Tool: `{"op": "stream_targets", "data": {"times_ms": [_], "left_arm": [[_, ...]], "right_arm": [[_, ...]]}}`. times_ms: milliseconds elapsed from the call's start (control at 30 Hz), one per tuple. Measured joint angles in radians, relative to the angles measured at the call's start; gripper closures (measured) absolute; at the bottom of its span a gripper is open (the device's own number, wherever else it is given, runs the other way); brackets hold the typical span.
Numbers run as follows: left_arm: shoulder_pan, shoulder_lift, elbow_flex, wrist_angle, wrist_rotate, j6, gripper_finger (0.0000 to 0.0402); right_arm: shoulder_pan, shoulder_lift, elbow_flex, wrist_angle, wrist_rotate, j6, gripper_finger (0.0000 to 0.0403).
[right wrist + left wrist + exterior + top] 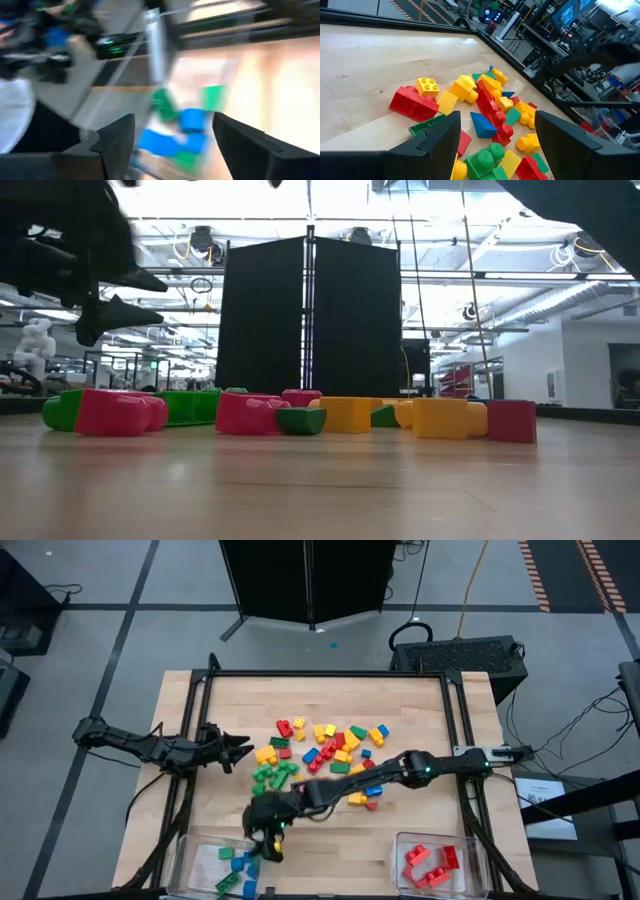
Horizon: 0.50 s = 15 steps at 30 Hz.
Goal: Sort blocks by size
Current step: Put the red game piece into the right transparent bin
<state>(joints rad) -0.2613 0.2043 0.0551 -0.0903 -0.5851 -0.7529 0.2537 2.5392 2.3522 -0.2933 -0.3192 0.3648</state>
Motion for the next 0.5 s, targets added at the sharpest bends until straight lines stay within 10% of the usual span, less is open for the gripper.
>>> {"op": "stream_targets", "data": {"times_ms": [233,500], "left_arm": [[0.000,0.001,0.000,0.000,0.000,0.000,0.0146],[0.000,0.003,0.000,0.000,0.002,0.000,0.0146]], "right_arm": [[-0.041,-0.184,0.013,-0.453,0.313,-0.279,0.0172],[-0.056,-0.114,0.005,-0.535,0.269,-0.704,0.0166]]}}
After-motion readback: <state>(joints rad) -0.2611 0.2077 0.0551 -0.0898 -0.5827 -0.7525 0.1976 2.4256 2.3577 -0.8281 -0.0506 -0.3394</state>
